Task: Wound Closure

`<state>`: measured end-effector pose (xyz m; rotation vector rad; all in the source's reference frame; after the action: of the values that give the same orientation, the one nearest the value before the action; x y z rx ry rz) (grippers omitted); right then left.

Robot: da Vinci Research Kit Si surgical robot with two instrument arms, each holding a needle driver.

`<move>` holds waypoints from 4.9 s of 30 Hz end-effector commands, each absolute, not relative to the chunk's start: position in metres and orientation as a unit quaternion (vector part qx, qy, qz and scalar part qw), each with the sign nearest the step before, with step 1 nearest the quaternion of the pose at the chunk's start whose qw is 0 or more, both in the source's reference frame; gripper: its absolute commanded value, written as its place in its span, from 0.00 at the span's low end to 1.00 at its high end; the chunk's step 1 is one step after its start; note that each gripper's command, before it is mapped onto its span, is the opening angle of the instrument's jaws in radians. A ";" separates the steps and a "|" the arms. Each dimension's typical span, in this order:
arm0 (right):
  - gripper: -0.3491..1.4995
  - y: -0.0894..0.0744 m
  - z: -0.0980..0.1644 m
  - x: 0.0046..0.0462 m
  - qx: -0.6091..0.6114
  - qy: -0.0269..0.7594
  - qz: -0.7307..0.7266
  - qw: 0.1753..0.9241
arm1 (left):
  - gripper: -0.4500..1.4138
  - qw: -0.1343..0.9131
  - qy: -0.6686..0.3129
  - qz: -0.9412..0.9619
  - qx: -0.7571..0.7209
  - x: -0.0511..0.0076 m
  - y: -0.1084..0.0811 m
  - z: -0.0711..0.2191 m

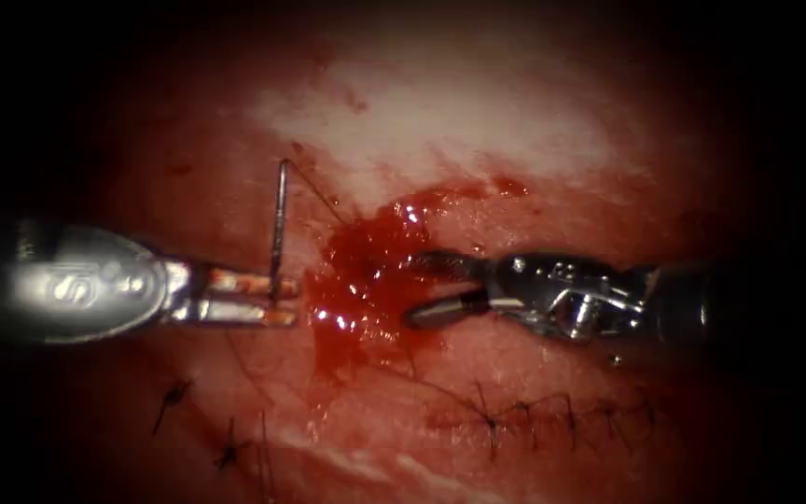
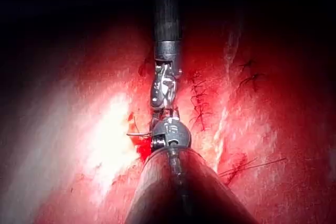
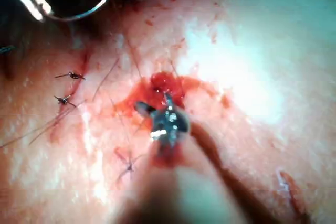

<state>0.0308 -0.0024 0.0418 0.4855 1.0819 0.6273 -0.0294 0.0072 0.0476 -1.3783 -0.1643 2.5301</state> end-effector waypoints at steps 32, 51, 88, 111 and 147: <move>0.00 0.002 0.043 0.0314 0.114 0.515 0.427 0.734 | 0.00 0.134 -0.057 0.871 -0.470 -0.0304 0.006 0.047; 0.86 0.003 0.042 0.0313 0.098 0.513 0.444 0.728 | 0.00 0.108 -0.087 0.878 -0.458 -0.0306 0.004 0.048; 0.85 0.000 0.040 0.0279 0.107 0.496 0.414 0.756 | 0.81 0.301 -0.166 0.869 -0.355 -0.0091 0.009 0.054; 0.85 -0.001 0.040 0.0282 0.107 0.495 0.414 0.757 | 0.48 0.250 -0.089 0.907 -0.327 -0.0217 0.006 0.061; 0.85 -0.001 0.041 0.0289 0.108 0.494 0.413 0.758 | 0.40 0.206 -0.106 0.935 -0.270 -0.0233 0.002 0.072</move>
<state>0.0282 -0.0005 0.0401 0.2319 1.0752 0.9004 -0.0228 0.0020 0.0717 -0.7498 -0.2889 2.6051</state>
